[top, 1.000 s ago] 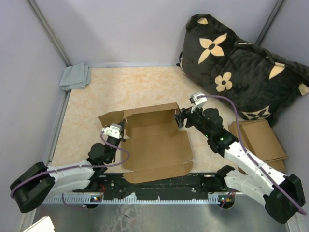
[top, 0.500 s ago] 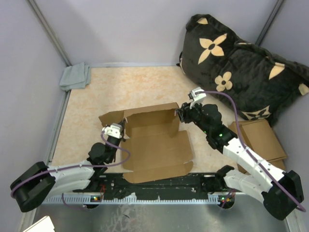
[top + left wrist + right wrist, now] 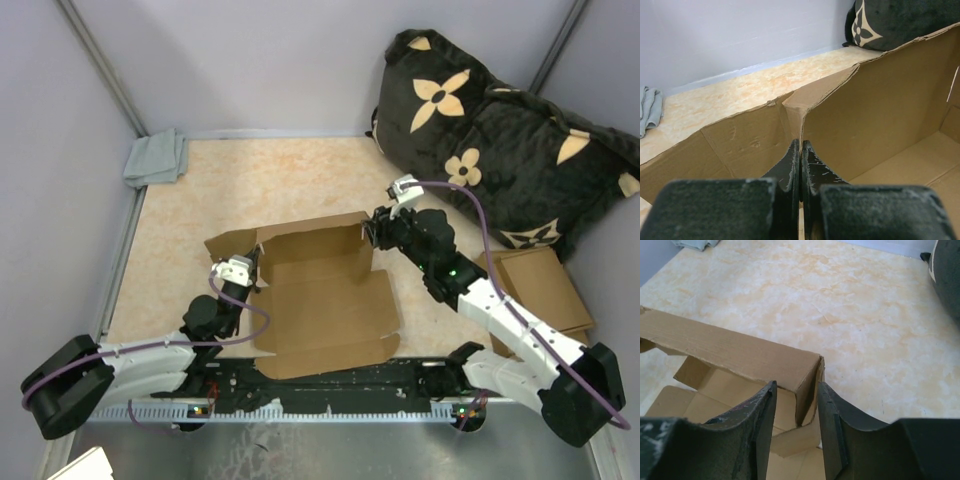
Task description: Fold the paper box
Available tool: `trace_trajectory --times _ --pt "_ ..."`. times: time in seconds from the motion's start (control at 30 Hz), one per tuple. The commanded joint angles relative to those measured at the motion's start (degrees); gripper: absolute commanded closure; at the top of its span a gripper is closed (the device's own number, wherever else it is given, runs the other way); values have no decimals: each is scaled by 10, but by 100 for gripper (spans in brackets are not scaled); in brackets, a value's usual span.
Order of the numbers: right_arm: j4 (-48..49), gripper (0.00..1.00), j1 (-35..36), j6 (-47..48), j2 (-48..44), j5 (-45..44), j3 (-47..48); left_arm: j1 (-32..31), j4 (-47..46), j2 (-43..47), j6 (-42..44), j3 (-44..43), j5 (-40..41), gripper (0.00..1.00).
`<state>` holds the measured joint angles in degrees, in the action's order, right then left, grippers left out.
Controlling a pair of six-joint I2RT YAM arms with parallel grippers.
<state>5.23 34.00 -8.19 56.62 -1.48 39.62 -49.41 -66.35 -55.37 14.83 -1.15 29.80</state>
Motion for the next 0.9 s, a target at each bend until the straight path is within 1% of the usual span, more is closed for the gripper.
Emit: trace_trajectory --times 0.0,0.1,0.27,0.67,0.87 --pt "50 63 2 -11 -6 -7 48 -6 21 3 -9 -6 -10 100" --pt "53 67 2 -13 1 -1 59 -5 21 2 -9 -6 -11 100" --pt "48 69 2 -14 14 14 61 -5 23 4 -10 -7 -11 100" --pt "13 74 3 -24 22 21 19 -6 29 -2 -11 -12 -14 100" --pt "-8 74 3 -24 17 15 0 -5 74 6 -25 -33 -13 100"
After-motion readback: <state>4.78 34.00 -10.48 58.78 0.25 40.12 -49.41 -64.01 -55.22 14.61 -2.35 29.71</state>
